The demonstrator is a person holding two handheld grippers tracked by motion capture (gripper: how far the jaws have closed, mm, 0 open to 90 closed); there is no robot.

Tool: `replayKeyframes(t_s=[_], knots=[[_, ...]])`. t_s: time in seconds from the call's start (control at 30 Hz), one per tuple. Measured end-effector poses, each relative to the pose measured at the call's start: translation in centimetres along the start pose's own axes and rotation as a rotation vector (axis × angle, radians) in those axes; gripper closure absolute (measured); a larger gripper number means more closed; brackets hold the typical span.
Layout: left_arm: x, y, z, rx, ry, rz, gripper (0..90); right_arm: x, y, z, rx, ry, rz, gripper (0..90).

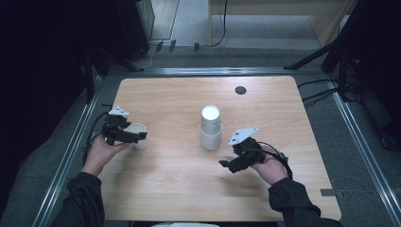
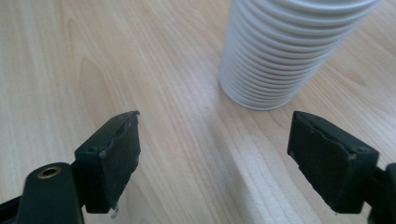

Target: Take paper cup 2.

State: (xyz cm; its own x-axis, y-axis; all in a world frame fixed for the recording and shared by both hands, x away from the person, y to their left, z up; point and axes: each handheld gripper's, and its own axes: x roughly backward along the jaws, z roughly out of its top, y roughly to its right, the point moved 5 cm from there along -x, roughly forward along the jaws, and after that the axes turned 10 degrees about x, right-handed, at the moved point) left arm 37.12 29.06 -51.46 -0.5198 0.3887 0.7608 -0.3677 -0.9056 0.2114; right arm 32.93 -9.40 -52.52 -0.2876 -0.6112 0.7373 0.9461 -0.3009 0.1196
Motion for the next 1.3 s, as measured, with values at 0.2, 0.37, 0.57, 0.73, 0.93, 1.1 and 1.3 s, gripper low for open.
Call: replayKeyframes(t_s=[0.2, 0.37, 0.57, 0.73, 0.93, 1.1, 1.3], knots=[[1.1, -0.1, 0.4, 0.041, 0.05, -0.015, 8.6, 0.6, 0.9, 0.3, -0.083, 0.047, -0.012, 14.8], [2.2, 0.5, 0.7, 0.036, 0.095, -0.037, 8.7, 1.4, 1.6, 0.5, -0.111, 0.065, -0.018, 14.7], [3.0, 2.4, 0.8, -0.006, 0.103, -0.048, 8.9, 2.0, 2.3, 0.9, -0.146, 0.09, 0.015, 13.4], [3.6, 4.2, 0.4, -0.035, 0.099, -0.069, 9.0, 2.4, 3.1, 1.6, -0.113, 0.129, 0.055, 13.3], [4.4, 6.1, -0.4, -0.059, 0.092, -0.1, 9.1, 2.4, 4.3, 2.4, -0.07, 0.141, 0.078, 13.4], [4.6, 7.7, -1.2, -0.078, 0.083, -0.116, 9.2, 1.9, 4.9, 3.4, -0.023, 0.127, 0.07, 14.0], [4.8, 9.8, -2.0, -0.112, 0.08, -0.144, 12.2, 1.4, 5.8, 4.3, -0.013, 0.113, 0.097, 14.8]])
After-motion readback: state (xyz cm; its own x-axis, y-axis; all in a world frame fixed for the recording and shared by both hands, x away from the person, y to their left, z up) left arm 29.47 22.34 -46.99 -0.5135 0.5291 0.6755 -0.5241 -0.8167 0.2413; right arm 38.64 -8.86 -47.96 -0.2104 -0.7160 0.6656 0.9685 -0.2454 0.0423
